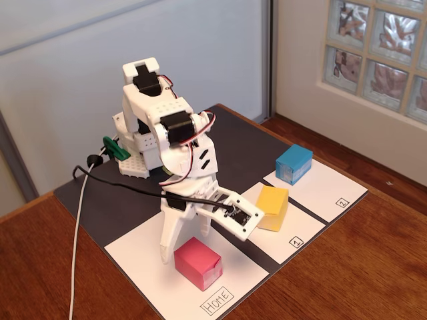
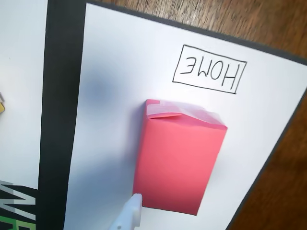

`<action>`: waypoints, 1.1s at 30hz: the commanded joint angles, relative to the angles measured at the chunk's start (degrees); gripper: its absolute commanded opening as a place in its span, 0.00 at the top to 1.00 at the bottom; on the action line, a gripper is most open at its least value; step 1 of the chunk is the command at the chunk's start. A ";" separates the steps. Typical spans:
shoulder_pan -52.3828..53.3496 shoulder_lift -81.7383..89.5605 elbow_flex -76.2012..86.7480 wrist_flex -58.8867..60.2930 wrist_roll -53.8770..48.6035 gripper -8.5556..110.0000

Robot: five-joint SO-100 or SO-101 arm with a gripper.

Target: Move box red to zone 2

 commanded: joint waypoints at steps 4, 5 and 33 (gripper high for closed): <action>-0.44 3.43 8.61 -6.15 0.35 0.50; -0.44 3.96 9.84 -7.12 0.44 0.51; -1.23 0.53 21.45 -23.12 1.58 0.57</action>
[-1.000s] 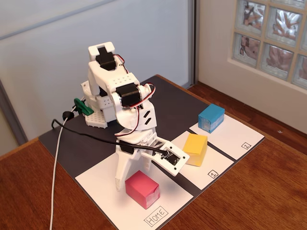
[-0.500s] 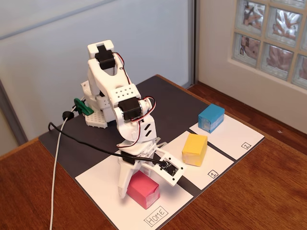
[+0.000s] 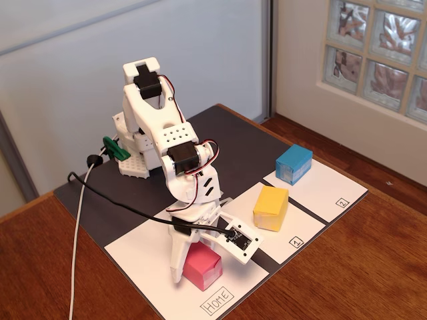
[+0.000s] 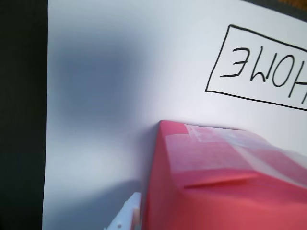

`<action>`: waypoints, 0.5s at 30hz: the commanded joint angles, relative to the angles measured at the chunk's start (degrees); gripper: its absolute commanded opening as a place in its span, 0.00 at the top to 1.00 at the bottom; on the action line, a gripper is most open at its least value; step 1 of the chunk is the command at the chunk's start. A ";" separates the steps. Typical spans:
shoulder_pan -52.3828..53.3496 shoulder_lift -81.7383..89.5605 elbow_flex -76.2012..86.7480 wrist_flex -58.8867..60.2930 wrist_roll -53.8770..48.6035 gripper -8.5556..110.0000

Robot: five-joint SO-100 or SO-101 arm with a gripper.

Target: Move box red to zone 2

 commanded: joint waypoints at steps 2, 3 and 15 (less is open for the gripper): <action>-0.53 -0.26 0.09 -1.32 0.18 0.57; -0.53 -0.44 0.09 -1.49 0.18 0.58; -0.35 -0.53 0.09 -1.85 0.09 0.80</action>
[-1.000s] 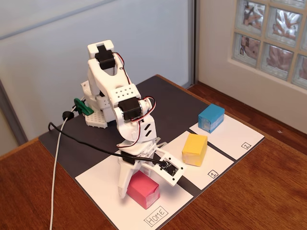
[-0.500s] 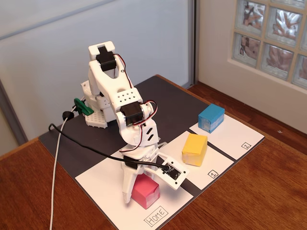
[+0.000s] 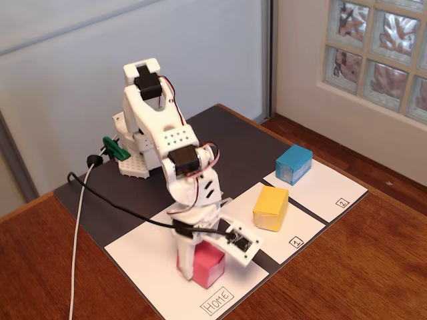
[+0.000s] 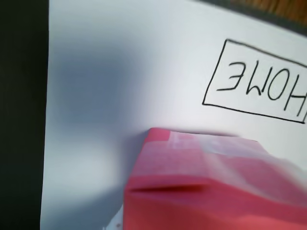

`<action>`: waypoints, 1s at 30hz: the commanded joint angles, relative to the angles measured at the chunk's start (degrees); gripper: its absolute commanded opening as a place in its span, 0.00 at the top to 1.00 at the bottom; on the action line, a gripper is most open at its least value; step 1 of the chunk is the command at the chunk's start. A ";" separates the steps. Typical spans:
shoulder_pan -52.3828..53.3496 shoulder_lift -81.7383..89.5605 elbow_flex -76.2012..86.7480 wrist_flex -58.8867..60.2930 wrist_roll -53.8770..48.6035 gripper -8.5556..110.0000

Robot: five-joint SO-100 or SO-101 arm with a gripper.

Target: Move box red to zone 2

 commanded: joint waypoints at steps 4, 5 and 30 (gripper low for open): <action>-0.09 0.79 -0.18 0.26 0.26 0.87; -0.09 1.05 -0.18 0.53 0.26 0.88; -8.53 30.67 -23.12 40.34 0.88 0.93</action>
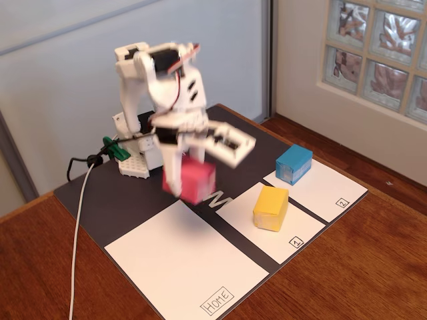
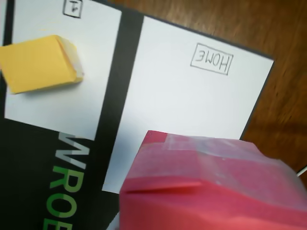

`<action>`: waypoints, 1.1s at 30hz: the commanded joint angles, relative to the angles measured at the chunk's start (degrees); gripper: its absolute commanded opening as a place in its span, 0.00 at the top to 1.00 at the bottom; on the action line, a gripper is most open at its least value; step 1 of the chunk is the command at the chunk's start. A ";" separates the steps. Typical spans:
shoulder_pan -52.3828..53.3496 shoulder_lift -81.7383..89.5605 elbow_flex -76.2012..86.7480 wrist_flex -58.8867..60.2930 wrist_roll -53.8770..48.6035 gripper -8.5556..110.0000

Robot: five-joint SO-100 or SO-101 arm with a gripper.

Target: Move box red to zone 2

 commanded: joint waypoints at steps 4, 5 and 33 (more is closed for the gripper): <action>-11.78 5.01 -4.22 -0.88 1.41 0.93; -14.06 4.83 -4.22 -1.85 1.58 0.93; -42.10 -29.44 -29.88 -14.59 12.30 0.93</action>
